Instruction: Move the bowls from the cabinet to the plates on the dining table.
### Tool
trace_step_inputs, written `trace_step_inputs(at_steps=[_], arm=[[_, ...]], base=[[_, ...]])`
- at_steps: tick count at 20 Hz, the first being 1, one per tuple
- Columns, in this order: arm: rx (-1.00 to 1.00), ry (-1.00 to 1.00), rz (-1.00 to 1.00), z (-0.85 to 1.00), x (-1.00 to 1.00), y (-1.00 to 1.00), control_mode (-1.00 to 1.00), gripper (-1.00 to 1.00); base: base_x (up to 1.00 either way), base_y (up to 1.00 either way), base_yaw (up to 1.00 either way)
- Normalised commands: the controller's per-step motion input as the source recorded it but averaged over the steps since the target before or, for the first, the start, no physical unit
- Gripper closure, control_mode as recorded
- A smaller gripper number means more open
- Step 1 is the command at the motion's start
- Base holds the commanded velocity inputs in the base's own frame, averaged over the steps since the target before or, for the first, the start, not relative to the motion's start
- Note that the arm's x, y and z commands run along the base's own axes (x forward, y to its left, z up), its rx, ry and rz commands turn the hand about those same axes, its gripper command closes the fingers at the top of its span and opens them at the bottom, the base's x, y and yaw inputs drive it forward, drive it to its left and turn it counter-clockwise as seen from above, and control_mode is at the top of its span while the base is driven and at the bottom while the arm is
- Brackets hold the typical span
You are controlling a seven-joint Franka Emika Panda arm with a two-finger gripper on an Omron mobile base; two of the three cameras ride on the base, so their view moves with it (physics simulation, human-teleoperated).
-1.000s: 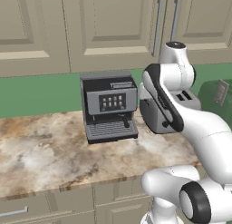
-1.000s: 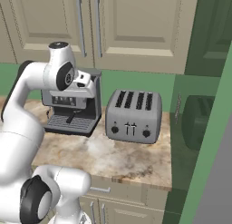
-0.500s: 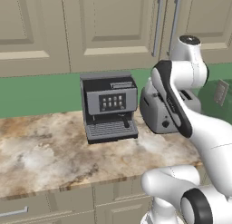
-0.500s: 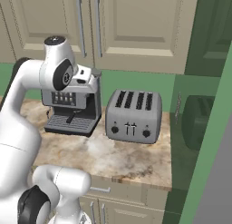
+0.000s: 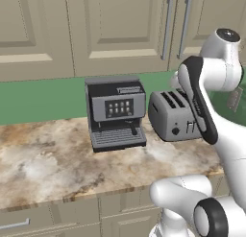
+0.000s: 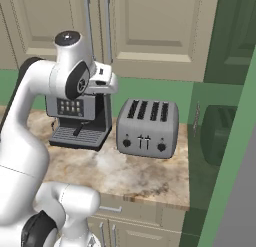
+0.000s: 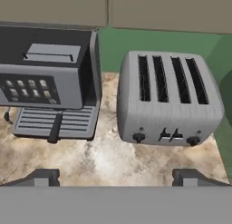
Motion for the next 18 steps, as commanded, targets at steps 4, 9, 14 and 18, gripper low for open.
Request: trace_step_inputs(at_steps=[4,9,14,18], arm=[[0.00,-0.14,0.00,0.49,-0.02,-0.22,-1.00,-1.00],[0.00,-0.11,0.00,0.33,0.00,-0.09,-1.00,-1.00],[0.00,-0.08,0.00,0.28,0.00,-0.01,-1.00,-1.00],[0.00,-0.09,0.00,0.29,0.00,-0.02,-1.00,-1.00]], base=[[0.00,0.00,0.00],[0.00,0.00,0.00],[0.00,0.00,0.00],[0.00,0.00,0.00]])
